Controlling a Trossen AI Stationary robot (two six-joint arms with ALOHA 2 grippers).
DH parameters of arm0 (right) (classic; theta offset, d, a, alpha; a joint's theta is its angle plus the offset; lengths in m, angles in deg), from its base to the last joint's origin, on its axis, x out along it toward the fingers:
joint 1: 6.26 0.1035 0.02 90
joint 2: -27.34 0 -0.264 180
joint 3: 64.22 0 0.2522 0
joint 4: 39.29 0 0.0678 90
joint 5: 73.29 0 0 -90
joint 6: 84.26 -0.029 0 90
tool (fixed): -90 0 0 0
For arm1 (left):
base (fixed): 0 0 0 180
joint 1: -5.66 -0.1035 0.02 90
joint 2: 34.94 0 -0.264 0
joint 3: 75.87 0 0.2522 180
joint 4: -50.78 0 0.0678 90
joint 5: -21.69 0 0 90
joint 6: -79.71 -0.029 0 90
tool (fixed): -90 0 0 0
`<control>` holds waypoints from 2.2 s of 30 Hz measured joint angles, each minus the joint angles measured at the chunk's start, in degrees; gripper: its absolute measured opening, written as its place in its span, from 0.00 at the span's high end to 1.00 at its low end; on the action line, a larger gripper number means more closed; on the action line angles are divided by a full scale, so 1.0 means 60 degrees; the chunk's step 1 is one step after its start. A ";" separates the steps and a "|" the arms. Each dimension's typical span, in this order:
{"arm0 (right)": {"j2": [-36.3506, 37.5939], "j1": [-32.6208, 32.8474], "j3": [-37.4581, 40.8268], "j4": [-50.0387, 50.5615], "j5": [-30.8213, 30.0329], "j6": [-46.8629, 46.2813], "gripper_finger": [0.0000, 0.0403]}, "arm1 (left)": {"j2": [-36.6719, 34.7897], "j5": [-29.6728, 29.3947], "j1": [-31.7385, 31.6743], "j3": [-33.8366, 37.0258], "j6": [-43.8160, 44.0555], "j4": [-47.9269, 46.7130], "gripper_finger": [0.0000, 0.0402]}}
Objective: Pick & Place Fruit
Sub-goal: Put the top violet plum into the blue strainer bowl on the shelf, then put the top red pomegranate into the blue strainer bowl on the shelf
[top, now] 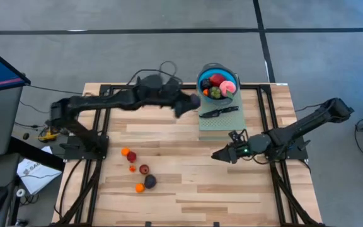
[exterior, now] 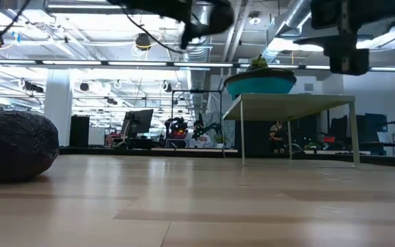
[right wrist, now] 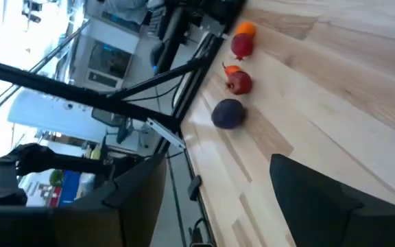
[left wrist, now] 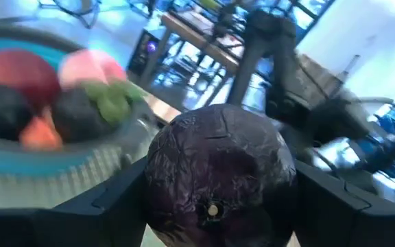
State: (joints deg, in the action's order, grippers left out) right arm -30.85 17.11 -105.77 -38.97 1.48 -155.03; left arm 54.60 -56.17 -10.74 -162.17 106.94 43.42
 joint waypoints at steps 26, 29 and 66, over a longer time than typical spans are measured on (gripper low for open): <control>0.0953 -0.0327 0.0015 0.1694 -0.1056 -0.1284 0.37 | 0.4396 -0.1040 -0.1873 -0.3227 -0.0901 0.1563 0.31; 0.0953 -0.0352 0.0015 0.1658 -0.1054 -0.1558 0.37 | 0.4535 -0.1038 -0.1873 -0.3227 -0.0749 0.1671 0.29; 0.0950 -0.1395 0.0015 0.1780 -0.1045 0.0991 0.37 | -0.0720 -0.0994 -0.0869 -0.3120 -0.4273 -0.5470 0.26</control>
State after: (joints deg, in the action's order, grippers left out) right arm -25.15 8.74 -105.68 -28.29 -4.79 -149.09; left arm 50.28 -62.13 -15.95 -180.89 81.31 10.60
